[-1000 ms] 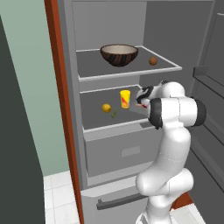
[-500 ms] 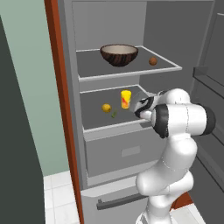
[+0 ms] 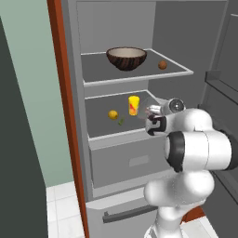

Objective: Place the tupperware on the second highest shelf of the fridge. Make space for the tupperware among the existing items by rearranging them on the shelves if needed. Close the fridge door when finished.

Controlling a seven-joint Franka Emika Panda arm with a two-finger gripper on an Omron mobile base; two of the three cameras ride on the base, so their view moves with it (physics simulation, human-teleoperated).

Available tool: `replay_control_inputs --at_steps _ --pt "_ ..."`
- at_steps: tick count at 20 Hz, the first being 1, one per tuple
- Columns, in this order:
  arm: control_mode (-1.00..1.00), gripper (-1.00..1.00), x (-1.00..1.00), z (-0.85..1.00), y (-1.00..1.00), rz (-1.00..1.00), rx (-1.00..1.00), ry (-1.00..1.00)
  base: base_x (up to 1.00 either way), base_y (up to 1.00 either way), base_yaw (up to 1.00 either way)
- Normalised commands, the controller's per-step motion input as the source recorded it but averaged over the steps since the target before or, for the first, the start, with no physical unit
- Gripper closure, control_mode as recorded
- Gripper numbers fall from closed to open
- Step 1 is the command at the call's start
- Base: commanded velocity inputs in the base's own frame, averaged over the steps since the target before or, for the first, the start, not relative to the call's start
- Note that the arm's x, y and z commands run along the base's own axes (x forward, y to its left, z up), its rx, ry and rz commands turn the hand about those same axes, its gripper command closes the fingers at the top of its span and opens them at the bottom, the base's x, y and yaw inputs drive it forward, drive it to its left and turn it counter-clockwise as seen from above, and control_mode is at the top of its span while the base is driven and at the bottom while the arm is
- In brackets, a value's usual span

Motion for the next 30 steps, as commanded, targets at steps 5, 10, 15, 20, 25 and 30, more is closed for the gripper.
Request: replay_control_inputs --at_steps 5,10,15,20,25,30 --pt "-1.0 -1.0 -0.74 0.3 0.7 0.06 -0.15 0.0 0.0 0.0 0.0" --pt "-1.0 -1.0 -0.94 0.77 0.49 0.14 0.04 0.0 0.0 0.0 0.0" --pt "-1.0 -1.0 -0.92 0.9 0.4 0.19 0.1 0.05 0.0 0.0 0.0" --pt "-1.0 -1.0 -0.81 0.96 0.3 0.16 0.06 0.13 0.0 0.0 0.0" --pt "-1.0 -1.0 -0.7 0.1 0.12 0.02 -0.17 0.07 0.0 0.0 0.0" --pt "-1.0 -1.0 -0.49 0.0 -0.05 0.0 -0.21 0.08 0.0 0.0 0.0"
